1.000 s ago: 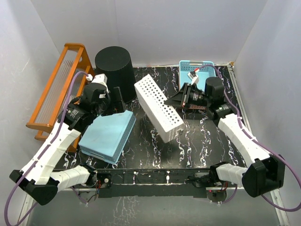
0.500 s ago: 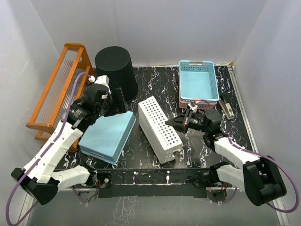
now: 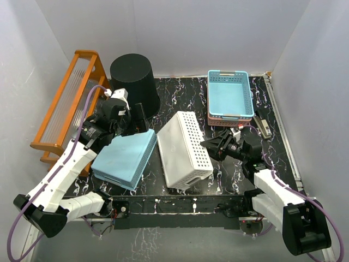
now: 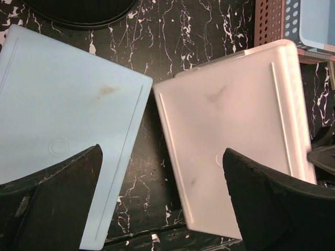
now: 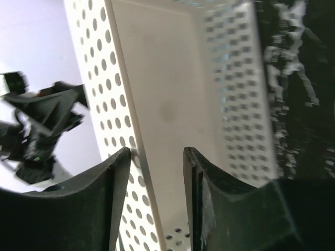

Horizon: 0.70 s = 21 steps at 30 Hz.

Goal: Turn the large container upside down

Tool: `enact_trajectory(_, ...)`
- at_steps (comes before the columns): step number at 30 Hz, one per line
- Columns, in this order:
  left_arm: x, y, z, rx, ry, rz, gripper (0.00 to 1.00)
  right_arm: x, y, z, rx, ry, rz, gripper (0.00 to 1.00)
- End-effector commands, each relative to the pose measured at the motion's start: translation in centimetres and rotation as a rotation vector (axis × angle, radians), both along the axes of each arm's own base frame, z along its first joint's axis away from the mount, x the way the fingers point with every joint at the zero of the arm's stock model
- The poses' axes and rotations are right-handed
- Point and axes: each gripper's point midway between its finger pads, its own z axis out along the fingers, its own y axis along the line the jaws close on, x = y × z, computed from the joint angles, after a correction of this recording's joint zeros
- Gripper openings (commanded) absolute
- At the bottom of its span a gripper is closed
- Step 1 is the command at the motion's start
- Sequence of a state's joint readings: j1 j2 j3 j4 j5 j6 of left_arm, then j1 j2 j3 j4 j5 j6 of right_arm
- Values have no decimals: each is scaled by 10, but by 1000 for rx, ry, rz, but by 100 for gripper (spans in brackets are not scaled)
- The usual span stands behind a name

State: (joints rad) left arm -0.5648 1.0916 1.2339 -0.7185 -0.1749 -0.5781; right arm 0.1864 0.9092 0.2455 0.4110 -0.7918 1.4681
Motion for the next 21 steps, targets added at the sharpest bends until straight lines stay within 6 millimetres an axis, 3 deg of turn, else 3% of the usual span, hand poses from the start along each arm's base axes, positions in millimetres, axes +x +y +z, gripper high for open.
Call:
enact_trajectory(1,1,-3,1,-7,-1,-21,99,2,-12,-43,-201,73,-42,48)
enact_trajectory(3,2,-6,-1,-13,1,-31,99,10,-16,-43,-271,54,-49,64)
enact_trajectory(4,2,-7,-2,-15,4,-34,99,19,-17,-33,-304,19,-50,68)
enact_trajectory(8,5,-10,-1,-7,5,-46,99,40,-33,-34,-540,-22,-44,76)
enact_trajectory(11,6,-11,0,-2,2,-56,99,58,-57,-24,-724,-74,-103,79)
enact_trajectory(14,7,-12,1,3,-5,-72,99,76,-80,0,-881,-163,-169,98)
enact_trajectory(18,7,-15,5,-1,-22,-99,99,102,-110,34,-1097,-239,-217,98)
enact_trajectory(19,7,-16,6,-3,-27,-105,99,114,-113,51,-1125,-277,-237,98)
enact_trajectory(21,8,-18,4,-3,-34,-121,99,135,-116,64,-1173,-303,-238,98)
